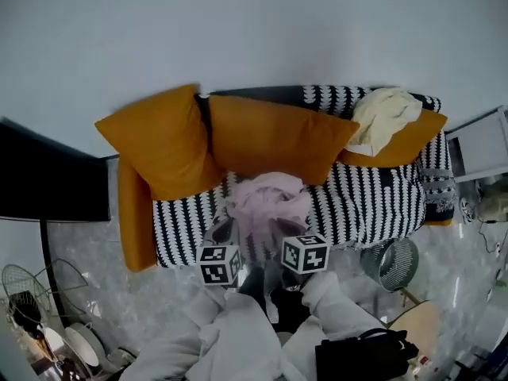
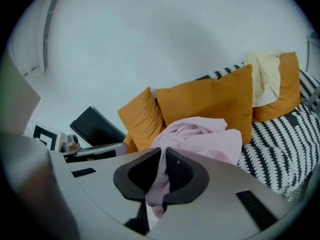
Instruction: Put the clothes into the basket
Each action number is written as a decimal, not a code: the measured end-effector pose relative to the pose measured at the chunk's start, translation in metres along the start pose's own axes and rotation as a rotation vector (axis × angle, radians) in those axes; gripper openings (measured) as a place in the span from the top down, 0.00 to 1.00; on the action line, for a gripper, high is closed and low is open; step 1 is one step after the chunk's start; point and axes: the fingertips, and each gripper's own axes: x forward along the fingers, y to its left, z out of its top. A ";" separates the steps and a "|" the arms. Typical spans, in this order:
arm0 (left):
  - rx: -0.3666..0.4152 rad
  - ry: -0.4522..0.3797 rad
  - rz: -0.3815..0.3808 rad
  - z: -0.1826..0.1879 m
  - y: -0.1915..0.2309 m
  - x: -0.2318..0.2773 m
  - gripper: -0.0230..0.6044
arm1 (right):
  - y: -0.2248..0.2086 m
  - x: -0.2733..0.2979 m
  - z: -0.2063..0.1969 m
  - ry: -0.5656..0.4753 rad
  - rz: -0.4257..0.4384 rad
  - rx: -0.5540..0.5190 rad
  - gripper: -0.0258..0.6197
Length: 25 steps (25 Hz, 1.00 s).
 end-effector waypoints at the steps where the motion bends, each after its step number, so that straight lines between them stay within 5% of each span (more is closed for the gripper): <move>1: 0.025 0.002 -0.023 0.006 -0.012 0.001 0.95 | -0.005 -0.012 0.011 -0.031 -0.017 0.012 0.90; 14: 0.302 -0.072 -0.305 0.092 -0.178 0.013 0.95 | -0.100 -0.176 0.071 -0.361 -0.276 0.246 0.90; 25: 0.485 -0.005 -0.583 0.061 -0.333 0.041 0.95 | -0.188 -0.291 0.039 -0.580 -0.486 0.435 0.90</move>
